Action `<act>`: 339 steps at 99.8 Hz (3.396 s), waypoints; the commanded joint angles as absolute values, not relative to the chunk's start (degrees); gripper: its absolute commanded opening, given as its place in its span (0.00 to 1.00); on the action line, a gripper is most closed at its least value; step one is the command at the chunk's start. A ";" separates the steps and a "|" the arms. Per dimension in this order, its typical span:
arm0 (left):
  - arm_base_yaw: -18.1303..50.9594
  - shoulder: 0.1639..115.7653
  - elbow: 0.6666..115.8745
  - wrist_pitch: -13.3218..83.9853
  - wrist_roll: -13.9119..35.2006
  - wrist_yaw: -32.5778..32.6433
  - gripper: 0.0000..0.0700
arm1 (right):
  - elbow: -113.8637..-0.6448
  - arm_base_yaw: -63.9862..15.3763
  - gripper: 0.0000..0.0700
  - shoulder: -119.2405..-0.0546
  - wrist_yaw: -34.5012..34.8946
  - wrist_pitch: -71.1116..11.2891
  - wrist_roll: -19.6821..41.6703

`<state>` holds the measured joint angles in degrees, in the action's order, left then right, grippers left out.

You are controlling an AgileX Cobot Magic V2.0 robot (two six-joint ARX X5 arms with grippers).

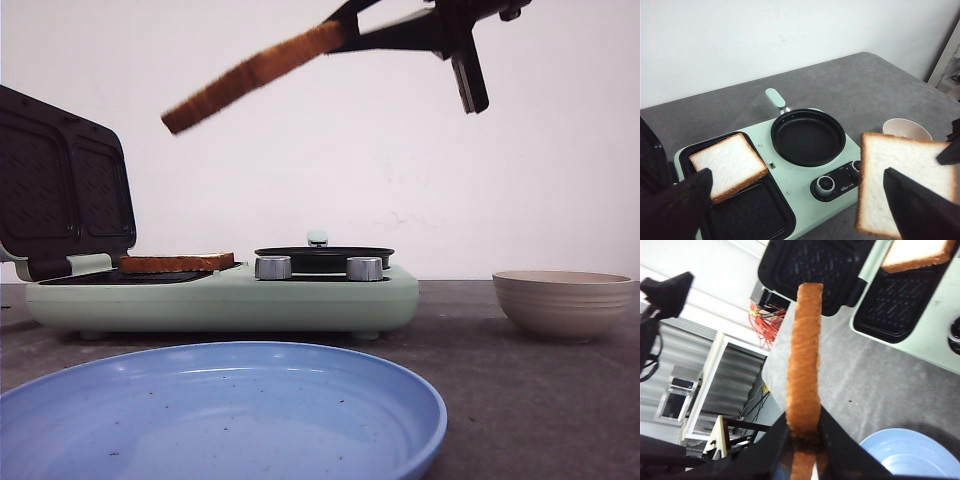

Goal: Make breakfast with bread and shrimp
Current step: 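Lift the bread slice with the right gripper and carry it toward the press, then lower the bread slice onto the first slice in the press with the right gripper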

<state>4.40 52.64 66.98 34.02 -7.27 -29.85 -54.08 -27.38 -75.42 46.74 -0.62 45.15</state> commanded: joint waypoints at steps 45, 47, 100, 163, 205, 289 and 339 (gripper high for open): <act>4.58 52.75 67.55 33.26 -6.76 -29.78 0.90 | -55.24 -40.23 0.00 -79.05 25.43 11.14 48.25; 4.58 52.73 67.55 33.26 -6.79 -29.78 0.90 | -55.24 -40.80 0.00 -79.48 24.82 12.08 48.97; 5.65 50.74 67.55 33.06 -6.81 -28.25 0.90 | -55.24 -53.43 0.00 -94.21 -7.68 36.60 69.14; 10.31 50.74 67.55 32.64 -7.44 -26.57 0.90 | -55.24 -59.29 0.00 -107.39 -25.32 46.94 90.26; 11.66 50.74 67.55 31.92 -7.44 -26.55 0.90 | -61.04 -59.51 0.00 -112.46 -25.39 44.60 91.46; 12.49 50.76 67.55 31.70 -7.51 -26.52 0.90 | -72.40 -58.33 0.00 -117.03 -25.54 33.61 91.07; 13.58 50.76 67.55 31.70 -8.12 -25.17 0.90 | -73.30 -57.89 0.00 -117.67 -27.03 29.04 92.55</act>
